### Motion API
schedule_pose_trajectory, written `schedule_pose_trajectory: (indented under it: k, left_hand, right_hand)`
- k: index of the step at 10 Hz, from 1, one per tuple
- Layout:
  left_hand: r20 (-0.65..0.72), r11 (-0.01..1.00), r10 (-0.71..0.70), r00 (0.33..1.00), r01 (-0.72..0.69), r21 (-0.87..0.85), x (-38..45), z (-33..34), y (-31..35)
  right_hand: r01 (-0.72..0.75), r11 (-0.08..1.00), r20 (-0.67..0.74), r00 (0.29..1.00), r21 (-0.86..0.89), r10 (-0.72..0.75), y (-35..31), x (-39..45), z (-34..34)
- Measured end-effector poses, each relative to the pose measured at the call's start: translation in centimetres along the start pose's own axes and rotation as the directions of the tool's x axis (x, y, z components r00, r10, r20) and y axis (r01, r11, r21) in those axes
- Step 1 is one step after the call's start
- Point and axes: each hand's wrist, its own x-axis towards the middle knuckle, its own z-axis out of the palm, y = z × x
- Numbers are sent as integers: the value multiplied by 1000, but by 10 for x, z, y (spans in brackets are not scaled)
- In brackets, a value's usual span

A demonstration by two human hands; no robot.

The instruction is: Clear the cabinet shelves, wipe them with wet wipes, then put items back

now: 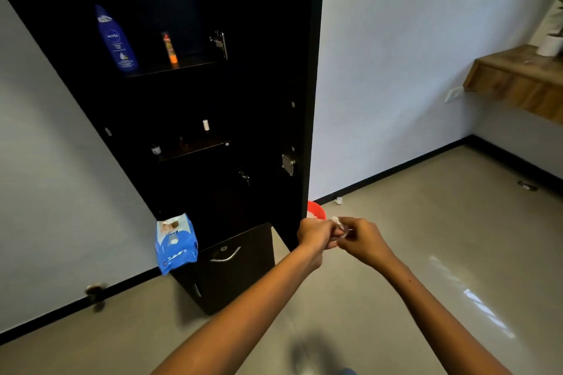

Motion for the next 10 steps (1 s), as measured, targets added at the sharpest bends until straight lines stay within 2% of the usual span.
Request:
schedule_pose_trajectory:
  k: [1, 2, 3, 4, 5, 6, 7, 8, 9, 10]
  left_hand:
    - [35, 1000, -10, 999, 10, -3, 10, 5, 7]
    - [12, 1000, 1, 1000, 0, -29, 38, 23, 20]
    - [-50, 998, 46, 998, -48, -41, 59, 46, 32]
    - [-146, 989, 145, 979, -138, 56, 89, 65, 39]
    - [-228, 984, 169, 959, -150, 96, 110, 76, 47]
    - [-283, 993, 107, 953, -90, 71, 131, 87, 58]
    - [-279, 998, 59, 958, -46, 53, 136, 92, 59]
    - [-316, 998, 26, 948, -7, 62, 141, 95, 64]
    - [-311, 998, -2, 950, 22, 59, 140, 98, 65]
    - [-321, 998, 11, 947, 8, 60, 140, 100, 63]
  right_hand:
    - [-3, 998, -4, 1000, 66, 3, 10, 16, -14]
    - [46, 991, 45, 998, 125, -52, 24, 58, -37]
    - [115, 985, 88, 988, 127, -126, 38, 95, -49]
    - [216, 971, 91, 970, 98, -225, 60, 145, -54]
    - [279, 958, 33, 959, 67, -281, 76, 182, -62]
    - [323, 946, -55, 945, -12, -323, 82, 236, -71]
    - [337, 938, -45, 939, -74, -341, 76, 268, -66]
    - [298, 923, 154, 951, -244, -267, 65, 322, -56]
    - [266, 894, 247, 951, -360, -183, 61, 344, -53]
    - [258, 900, 212, 958, -353, -192, 66, 352, -42]
